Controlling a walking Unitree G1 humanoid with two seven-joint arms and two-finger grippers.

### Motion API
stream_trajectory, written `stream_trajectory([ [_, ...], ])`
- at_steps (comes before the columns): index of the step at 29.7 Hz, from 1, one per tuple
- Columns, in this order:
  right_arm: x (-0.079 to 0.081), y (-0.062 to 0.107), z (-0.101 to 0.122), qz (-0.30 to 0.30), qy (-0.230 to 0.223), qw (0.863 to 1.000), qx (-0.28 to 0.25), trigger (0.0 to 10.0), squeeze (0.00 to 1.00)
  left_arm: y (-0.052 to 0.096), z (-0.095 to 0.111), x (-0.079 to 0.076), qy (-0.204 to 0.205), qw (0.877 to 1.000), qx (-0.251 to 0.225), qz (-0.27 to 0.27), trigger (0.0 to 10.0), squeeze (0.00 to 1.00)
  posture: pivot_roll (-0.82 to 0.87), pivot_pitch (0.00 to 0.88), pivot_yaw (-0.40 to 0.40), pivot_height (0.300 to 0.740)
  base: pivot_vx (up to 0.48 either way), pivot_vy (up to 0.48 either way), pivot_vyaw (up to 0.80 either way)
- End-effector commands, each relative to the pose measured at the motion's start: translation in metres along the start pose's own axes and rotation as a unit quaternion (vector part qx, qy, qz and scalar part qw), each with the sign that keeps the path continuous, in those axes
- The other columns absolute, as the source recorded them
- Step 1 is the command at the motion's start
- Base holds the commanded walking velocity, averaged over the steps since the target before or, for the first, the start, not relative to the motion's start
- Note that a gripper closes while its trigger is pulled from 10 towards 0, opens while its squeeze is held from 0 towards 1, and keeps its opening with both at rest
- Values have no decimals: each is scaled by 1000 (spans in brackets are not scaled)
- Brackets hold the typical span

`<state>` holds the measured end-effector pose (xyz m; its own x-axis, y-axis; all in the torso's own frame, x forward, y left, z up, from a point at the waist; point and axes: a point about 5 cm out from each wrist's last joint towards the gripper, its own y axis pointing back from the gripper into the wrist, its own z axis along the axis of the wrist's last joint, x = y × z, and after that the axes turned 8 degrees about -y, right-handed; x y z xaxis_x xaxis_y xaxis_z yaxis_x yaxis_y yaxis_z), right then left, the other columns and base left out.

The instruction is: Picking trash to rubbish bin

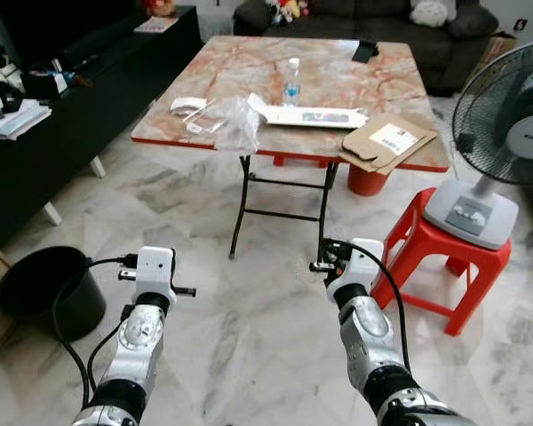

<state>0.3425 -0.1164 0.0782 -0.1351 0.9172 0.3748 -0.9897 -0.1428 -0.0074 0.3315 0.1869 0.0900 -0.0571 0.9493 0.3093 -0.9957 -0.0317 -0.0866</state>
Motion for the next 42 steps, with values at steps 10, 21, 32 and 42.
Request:
stream_trajectory([
  [10,15,-9,15,22,15,999,-34,10000,0,-11,24,-8,12,999,-48,-3,10000,0,37,66,35,740,419,0,0],
  [21,26,-13,23,40,1,998,-55,10000,1000,-14,37,-11,9,997,-73,-10,10000,1000,47,84,33,740,431,0,0],
  [32,29,-13,24,46,-2,997,-57,10000,1000,-14,42,-16,8,997,-77,-14,10000,1000,49,91,33,740,470,0,0],
  [42,29,-12,23,44,-5,997,-55,10000,1000,-16,45,-20,10,997,-73,-8,10000,1000,49,97,31,740,118,0,0],
])
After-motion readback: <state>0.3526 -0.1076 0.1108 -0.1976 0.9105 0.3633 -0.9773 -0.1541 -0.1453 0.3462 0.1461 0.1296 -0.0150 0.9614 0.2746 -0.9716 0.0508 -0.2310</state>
